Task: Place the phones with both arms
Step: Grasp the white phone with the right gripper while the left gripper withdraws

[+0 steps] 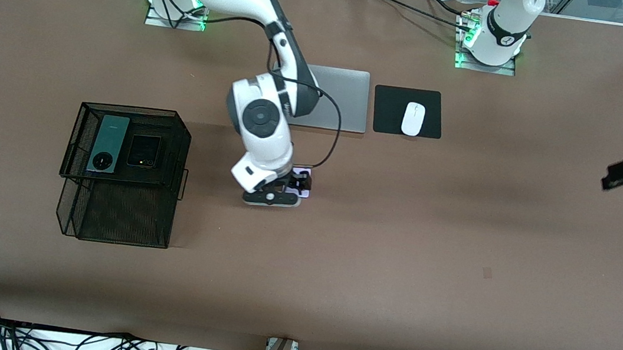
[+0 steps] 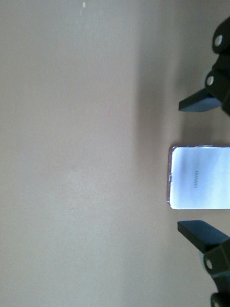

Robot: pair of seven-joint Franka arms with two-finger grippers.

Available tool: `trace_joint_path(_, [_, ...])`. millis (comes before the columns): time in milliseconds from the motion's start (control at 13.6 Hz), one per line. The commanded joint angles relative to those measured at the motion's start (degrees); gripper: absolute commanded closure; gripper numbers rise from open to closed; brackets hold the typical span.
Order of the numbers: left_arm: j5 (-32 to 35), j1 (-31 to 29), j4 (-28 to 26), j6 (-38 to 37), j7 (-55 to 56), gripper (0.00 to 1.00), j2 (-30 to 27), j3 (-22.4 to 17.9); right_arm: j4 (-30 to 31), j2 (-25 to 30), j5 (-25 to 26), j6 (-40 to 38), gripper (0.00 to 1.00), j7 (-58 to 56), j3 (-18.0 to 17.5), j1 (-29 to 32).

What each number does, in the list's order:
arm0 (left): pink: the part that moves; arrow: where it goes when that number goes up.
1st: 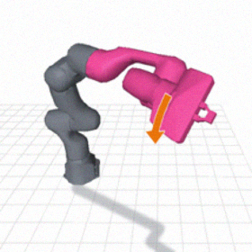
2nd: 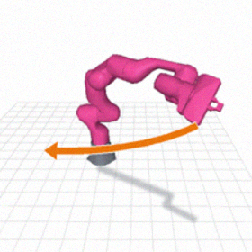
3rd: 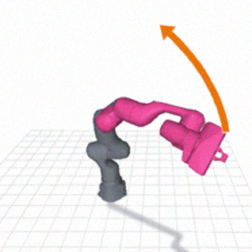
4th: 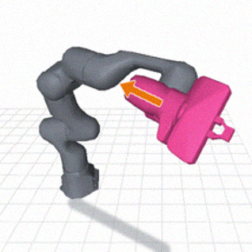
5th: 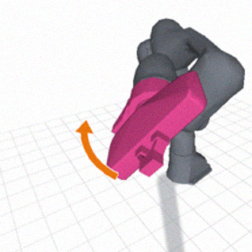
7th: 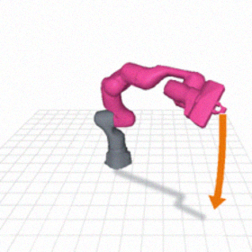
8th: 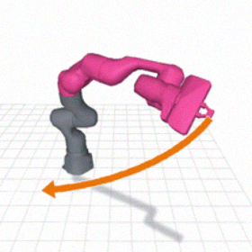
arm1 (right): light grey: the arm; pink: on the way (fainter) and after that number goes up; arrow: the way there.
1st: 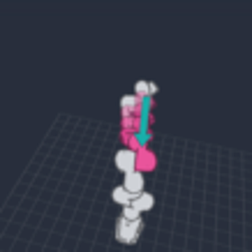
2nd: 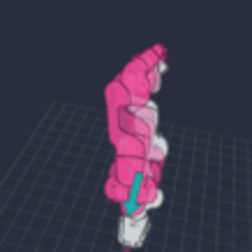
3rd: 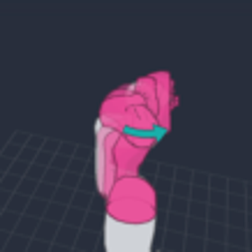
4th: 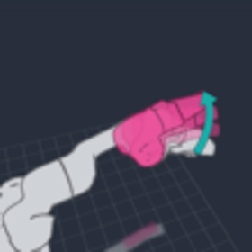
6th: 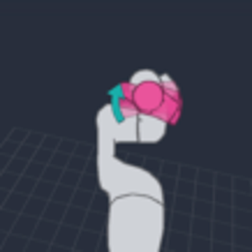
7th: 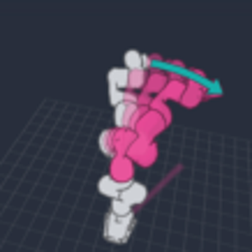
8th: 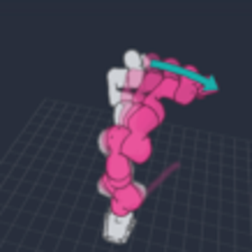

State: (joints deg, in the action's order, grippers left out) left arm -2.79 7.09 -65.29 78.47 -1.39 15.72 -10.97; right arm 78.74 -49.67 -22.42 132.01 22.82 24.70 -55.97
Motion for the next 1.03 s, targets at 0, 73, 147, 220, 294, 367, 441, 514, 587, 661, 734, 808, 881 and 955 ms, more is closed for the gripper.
trace_joint_path(0, [-0.82, -1.55, -2.83, -2.35, -4.24, 0.00, -4.19, 0.60, -0.78, -0.87, -1.40, 0.79, 0.00, -0.84, -0.95, -0.11])
trace_joint_path(73, [-0.82, -1.46, -2.74, -2.27, -3.54, 0.00, -4.38, 0.78, -0.78, -0.87, -0.88, 0.79, 0.00, -1.19, -1.23, -0.11])
trace_joint_path(147, [-0.47, -1.29, -2.74, -2.01, -3.01, 0.00, -4.29, 1.04, -0.69, -0.96, -0.96, 0.79, 0.00, -2.33, -1.40, -0.19])
trace_joint_path(220, [-0.38, -0.94, -2.74, -2.01, -2.31, 0.00, -4.29, 1.04, -0.52, -0.96, -1.05, 0.88, 0.00, -3.04, -1.84, -0.19])
trace_joint_path(294, [-0.38, -0.76, -2.74, -2.01, -1.52, 0.00, -4.29, 1.13, -0.43, -0.96, -1.31, 0.88, 0.00, -3.13, -2.72, -0.19])
trace_joint_path(367, [-0.38, -0.67, -2.74, -2.01, -0.90, 0.00, -4.29, 1.13, -0.34, -0.96, -1.31, 0.79, 0.00, -3.22, -3.25, -0.19])
trace_joint_path(441, [-0.38, -0.50, -2.74, -1.92, 0.15, 0.00, -4.29, 1.30, -0.08, -0.96, -1.05, 0.79, 0.00, -3.57, -3.25, -0.19])
trace_joint_path(514, [-0.38, -0.50, -2.74, -1.66, 1.29, 0.00, -4.29, 2.00, 0.27, -0.96, -1.05, 0.79, 0.00, -4.70, -3.25, -0.19])
trace_joint_path(587, [-0.29, -0.50, -2.74, -1.65, 2.43, 0.00, -4.20, 2.36, 1.06, -0.96, -0.96, 0.88, 0.00, -5.58, -3.25, -0.19])
trace_joint_path(661, [-0.20, -0.50, -2.74, -1.74, 3.05, 0.00, -4.20, 2.45, 1.76, -0.87, -0.61, 0.79, 0.00, -6.03, -3.16, -0.46])
trace_joint_path(734, [-0.20, -0.50, -2.74, -1.74, 3.14, 0.00, -4.12, 2.45, 2.73, -0.70, -0.61, 0.79, 0.00, -6.73, -3.08, -0.72])
trace_joint_path(808, [-0.20, -0.58, -2.74, -1.92, 3.14, 0.00, -4.20, 2.45, 3.00, -0.61, -0.44, 0.79, 0.00, -7.34, -2.99, -0.90])
trace_joint_path(881, [-0.20, -0.84, -2.92, -1.83, 3.06, 0.00, -4.29, 2.54, 3.00, -0.61, -0.35, 0.88, 0.00, -7.35, -2.99, -0.90])
trace_joint_path(955, [-0.46, -1.72, -3.61, -1.92, 2.53, 0.00, -4.64, 4.10, 3.00, -0.70, -0.35, 1.31, 0.00, -7.18, -3.08, -0.98])
